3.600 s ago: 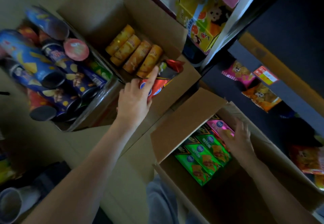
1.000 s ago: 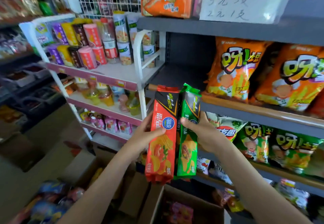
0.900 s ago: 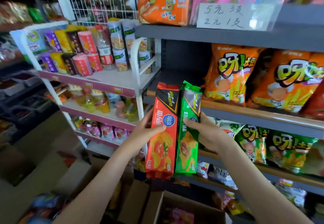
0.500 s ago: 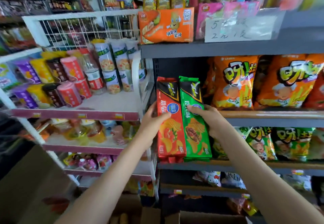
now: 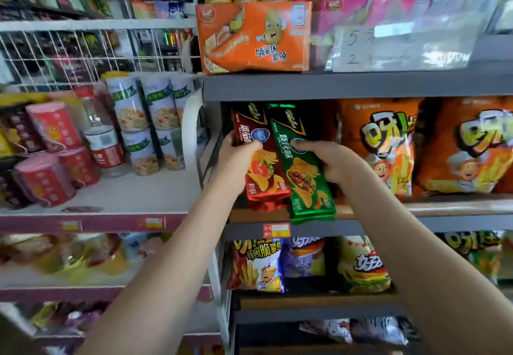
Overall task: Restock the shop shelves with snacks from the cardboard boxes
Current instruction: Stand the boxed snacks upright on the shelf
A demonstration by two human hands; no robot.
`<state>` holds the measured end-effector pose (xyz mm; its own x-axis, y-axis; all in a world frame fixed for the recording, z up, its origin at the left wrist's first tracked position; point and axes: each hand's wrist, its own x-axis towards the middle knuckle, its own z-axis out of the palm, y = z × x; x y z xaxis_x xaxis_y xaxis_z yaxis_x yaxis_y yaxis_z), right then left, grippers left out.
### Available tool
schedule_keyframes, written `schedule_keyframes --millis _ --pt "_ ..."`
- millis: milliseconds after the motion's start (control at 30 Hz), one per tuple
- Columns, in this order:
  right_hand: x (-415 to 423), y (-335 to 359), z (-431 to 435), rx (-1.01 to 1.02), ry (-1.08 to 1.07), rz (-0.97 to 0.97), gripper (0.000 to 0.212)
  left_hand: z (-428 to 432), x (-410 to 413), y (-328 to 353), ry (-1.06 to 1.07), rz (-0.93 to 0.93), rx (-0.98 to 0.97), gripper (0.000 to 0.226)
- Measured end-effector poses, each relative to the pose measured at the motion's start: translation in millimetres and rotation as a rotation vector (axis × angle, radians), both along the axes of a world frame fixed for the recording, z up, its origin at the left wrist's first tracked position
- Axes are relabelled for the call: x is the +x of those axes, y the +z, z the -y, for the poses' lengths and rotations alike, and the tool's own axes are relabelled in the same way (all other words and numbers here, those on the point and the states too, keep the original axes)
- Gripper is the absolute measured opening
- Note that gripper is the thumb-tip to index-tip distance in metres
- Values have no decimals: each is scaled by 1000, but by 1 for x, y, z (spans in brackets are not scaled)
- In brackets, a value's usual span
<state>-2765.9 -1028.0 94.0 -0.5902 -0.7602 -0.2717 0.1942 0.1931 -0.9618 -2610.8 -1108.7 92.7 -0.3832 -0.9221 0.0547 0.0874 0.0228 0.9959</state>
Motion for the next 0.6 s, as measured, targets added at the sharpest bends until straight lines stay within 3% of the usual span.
schedule_keyframes --millis 33,167,300,400,500,600 --pt "-10 -4 13 -5 -13 -8 101 7 -7 -2 15 -4 3 37" --pt "-11 1 33 22 -62 -74 73 41 -33 -13 -23 104 168 35" --pt "-25 -13 52 87 -74 -150 74 66 -38 -26 -57 362 173 48" --pt "-27 -23 61 181 -77 -253 69 70 -38 -27 -99 593 57 56" --pt "-27 -29 60 260 -71 -483 69 69 -37 -23 -115 842 -170 71" --pt "-22 -31 55 334 9 -771 89 64 -36 -20 -99 1104 -376 102"
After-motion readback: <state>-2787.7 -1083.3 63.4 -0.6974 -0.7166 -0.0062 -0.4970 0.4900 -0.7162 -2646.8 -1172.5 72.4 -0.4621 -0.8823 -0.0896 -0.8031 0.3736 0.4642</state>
